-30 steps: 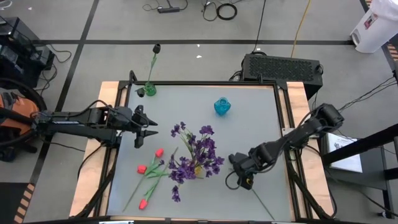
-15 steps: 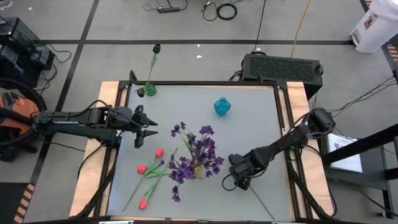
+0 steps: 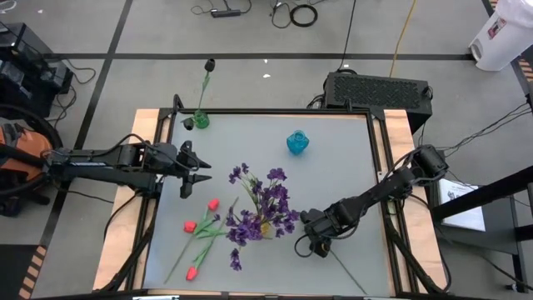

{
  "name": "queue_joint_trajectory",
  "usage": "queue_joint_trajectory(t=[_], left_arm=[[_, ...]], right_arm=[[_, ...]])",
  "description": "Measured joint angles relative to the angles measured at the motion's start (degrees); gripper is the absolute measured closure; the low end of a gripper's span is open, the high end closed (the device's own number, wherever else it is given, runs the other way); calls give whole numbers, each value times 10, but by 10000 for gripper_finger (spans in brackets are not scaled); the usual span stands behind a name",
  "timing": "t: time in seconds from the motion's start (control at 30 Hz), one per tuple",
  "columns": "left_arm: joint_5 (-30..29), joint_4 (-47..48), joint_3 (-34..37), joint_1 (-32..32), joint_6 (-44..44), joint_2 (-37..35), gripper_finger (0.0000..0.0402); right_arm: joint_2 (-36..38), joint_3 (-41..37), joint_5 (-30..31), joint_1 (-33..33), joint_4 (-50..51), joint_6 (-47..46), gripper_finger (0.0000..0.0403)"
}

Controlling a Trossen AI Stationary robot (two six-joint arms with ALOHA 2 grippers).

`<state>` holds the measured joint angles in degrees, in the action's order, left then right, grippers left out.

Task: Sort flowers into vase by color
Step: Put the black flower into the green vase

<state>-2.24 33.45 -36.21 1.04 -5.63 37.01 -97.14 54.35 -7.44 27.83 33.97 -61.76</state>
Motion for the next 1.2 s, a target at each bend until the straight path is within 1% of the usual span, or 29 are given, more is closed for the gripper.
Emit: queue_joint_trajectory(t=[0.3, 0.6, 0.83, 1.03, 1.2], left_arm=[[0, 0, 0, 0, 0, 0, 219], [0, 0, 0, 0, 0, 0, 219], [0, 0, 0, 0, 0, 0, 219], [0, 0, 0, 0, 0, 0, 219], [0, 0, 0, 0, 0, 0, 219]], right_arm=[[0, 0, 1, 1, 1, -7, 213], [-1, 0, 2, 7, 1, -37, 213], [-31, 3, 0, 19, 0, -50, 213], [-34, 6, 1, 19, 3, -51, 214], [-36, 11, 0, 19, 7, -51, 232]])
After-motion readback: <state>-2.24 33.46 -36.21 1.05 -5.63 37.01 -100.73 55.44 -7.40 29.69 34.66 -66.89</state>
